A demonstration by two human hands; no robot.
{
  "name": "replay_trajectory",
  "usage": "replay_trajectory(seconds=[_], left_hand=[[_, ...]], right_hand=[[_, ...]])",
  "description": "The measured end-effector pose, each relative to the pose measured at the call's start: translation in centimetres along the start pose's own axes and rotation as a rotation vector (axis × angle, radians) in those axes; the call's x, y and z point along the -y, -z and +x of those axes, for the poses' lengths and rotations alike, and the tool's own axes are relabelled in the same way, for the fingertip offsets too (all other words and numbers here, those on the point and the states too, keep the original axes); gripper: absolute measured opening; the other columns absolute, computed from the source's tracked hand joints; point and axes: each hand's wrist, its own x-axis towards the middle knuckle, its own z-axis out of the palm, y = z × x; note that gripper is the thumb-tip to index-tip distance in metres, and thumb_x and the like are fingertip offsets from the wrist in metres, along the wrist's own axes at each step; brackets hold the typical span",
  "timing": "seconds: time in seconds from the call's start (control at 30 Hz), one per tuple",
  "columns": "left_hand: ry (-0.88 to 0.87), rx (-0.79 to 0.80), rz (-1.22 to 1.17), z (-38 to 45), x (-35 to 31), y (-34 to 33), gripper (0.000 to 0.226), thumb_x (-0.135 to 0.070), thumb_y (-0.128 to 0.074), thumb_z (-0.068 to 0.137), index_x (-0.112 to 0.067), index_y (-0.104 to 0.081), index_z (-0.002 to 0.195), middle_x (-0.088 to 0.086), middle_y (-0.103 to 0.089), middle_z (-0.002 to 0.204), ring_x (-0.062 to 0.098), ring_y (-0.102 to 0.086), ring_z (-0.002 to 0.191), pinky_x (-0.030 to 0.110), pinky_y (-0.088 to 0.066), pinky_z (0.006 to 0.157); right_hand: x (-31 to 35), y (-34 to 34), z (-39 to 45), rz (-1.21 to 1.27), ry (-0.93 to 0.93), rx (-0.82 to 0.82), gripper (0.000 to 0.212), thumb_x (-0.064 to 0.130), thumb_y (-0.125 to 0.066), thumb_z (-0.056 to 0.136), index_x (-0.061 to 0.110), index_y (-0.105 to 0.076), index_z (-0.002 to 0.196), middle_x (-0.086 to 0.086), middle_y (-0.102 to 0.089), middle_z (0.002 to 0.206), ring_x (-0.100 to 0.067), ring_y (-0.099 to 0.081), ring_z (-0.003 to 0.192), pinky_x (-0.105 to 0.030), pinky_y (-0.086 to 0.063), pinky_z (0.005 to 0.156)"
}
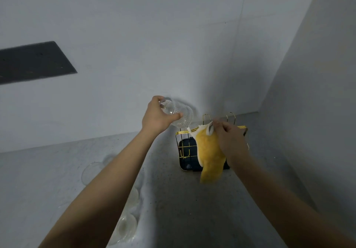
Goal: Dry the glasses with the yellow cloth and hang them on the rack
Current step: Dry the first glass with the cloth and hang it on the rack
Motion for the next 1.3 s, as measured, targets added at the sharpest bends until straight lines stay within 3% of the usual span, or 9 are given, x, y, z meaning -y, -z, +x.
replay_trajectory(seconds=[0.07, 0.13, 0.23, 0.4, 0.53, 0.7, 0.87, 1.0, 1.3], left_hand=[[-0.044, 0.014, 0.138, 0.9, 0.0, -1.0, 0.077, -0.038, -0.083, 0.068, -0.020, -0.044, 0.133, -0.003, -0.050, 0.133, 0.015, -0.053, 0.117, 0.029, -0.043, 0.084], [-0.074, 0.032, 0.252, 1.5, -0.2, -1.8, 0.075, -0.038, -0.081, 0.069, -0.024, -0.045, 0.133, -0.003, -0.050, 0.132, 0.017, -0.056, 0.114, 0.030, -0.044, 0.082], [-0.096, 0.083, 0.403, 2.5, -0.1, -2.9, 0.077, -0.040, -0.079, 0.071, -0.028, -0.041, 0.137, 0.000, -0.048, 0.135, 0.022, -0.058, 0.113, 0.033, -0.045, 0.083], [-0.103, 0.135, 0.546, 3.4, 0.4, -4.5, 0.081, -0.046, -0.078, 0.071, -0.031, -0.039, 0.140, 0.001, -0.048, 0.135, 0.024, -0.059, 0.112, 0.033, -0.046, 0.083], [-0.106, 0.164, 0.601, 3.7, 1.1, -5.6, 0.081, -0.046, -0.077, 0.071, -0.029, -0.039, 0.141, 0.002, -0.048, 0.135, 0.025, -0.059, 0.113, 0.034, -0.047, 0.082], [-0.097, 0.195, 0.633, 4.2, 1.8, -6.5, 0.083, -0.045, -0.078, 0.070, -0.028, -0.039, 0.141, 0.003, -0.048, 0.136, 0.025, -0.058, 0.115, 0.032, -0.046, 0.082], [-0.090, 0.223, 0.643, 4.3, 2.4, -7.2, 0.086, -0.046, -0.079, 0.069, -0.027, -0.038, 0.143, 0.003, -0.049, 0.135, 0.025, -0.058, 0.113, 0.031, -0.046, 0.079], [-0.082, 0.219, 0.650, 4.6, 2.7, -7.3, 0.086, -0.046, -0.079, 0.069, -0.026, -0.038, 0.142, 0.003, -0.050, 0.133, 0.024, -0.058, 0.113, 0.033, -0.047, 0.081], [-0.037, 0.248, 0.666, 5.3, 2.8, -7.5, 0.090, -0.050, -0.081, 0.066, -0.025, -0.038, 0.141, 0.004, -0.048, 0.132, 0.025, -0.057, 0.113, 0.033, -0.046, 0.078]], right_hand=[[-0.6, -0.5, 0.4, -0.026, 0.005, 0.001, 0.037, 0.035, -0.040, 0.097, 0.010, -0.066, 0.089, -0.019, -0.062, 0.087, -0.032, -0.057, 0.086, -0.035, -0.046, 0.074], [-1.4, -1.1, 0.9, -0.030, 0.013, 0.006, 0.037, 0.036, -0.040, 0.097, 0.016, -0.062, 0.075, -0.002, -0.051, 0.062, -0.016, -0.049, 0.064, -0.020, -0.036, 0.055], [-2.3, -1.9, 1.5, -0.041, -0.020, 0.007, 0.041, 0.037, -0.040, 0.096, 0.011, -0.057, 0.069, 0.006, -0.038, 0.052, -0.005, -0.037, 0.050, -0.015, -0.026, 0.049], [-2.5, -2.4, 2.0, -0.002, -0.033, 0.001, 0.035, 0.035, -0.040, 0.097, 0.013, -0.064, 0.084, 0.008, -0.047, 0.060, -0.003, -0.043, 0.058, -0.017, -0.031, 0.055], [-2.7, -2.6, 2.4, -0.009, -0.024, 0.013, 0.042, 0.036, -0.040, 0.097, 0.002, -0.065, 0.092, -0.006, -0.057, 0.074, -0.009, -0.048, 0.067, -0.019, -0.035, 0.062], [-3.3, -2.8, 2.8, -0.027, -0.042, 0.003, 0.051, 0.039, -0.040, 0.096, -0.008, -0.062, 0.096, -0.017, -0.050, 0.072, -0.011, -0.042, 0.065, -0.023, -0.032, 0.059], [-3.7, -2.8, 3.0, -0.004, -0.071, 0.024, 0.047, 0.039, -0.040, 0.096, 0.000, -0.064, 0.096, -0.007, -0.055, 0.078, -0.005, -0.043, 0.065, -0.020, -0.035, 0.063], [-3.7, -2.7, 3.1, 0.000, -0.081, 0.034, 0.046, 0.039, -0.040, 0.096, 0.000, -0.065, 0.094, -0.002, -0.049, 0.068, -0.006, -0.042, 0.063, -0.020, -0.033, 0.061], [-3.5, -2.7, 3.3, 0.024, -0.105, 0.035, 0.042, 0.038, -0.040, 0.096, 0.005, -0.065, 0.096, -0.002, -0.057, 0.082, -0.002, -0.044, 0.067, -0.015, -0.034, 0.063]])
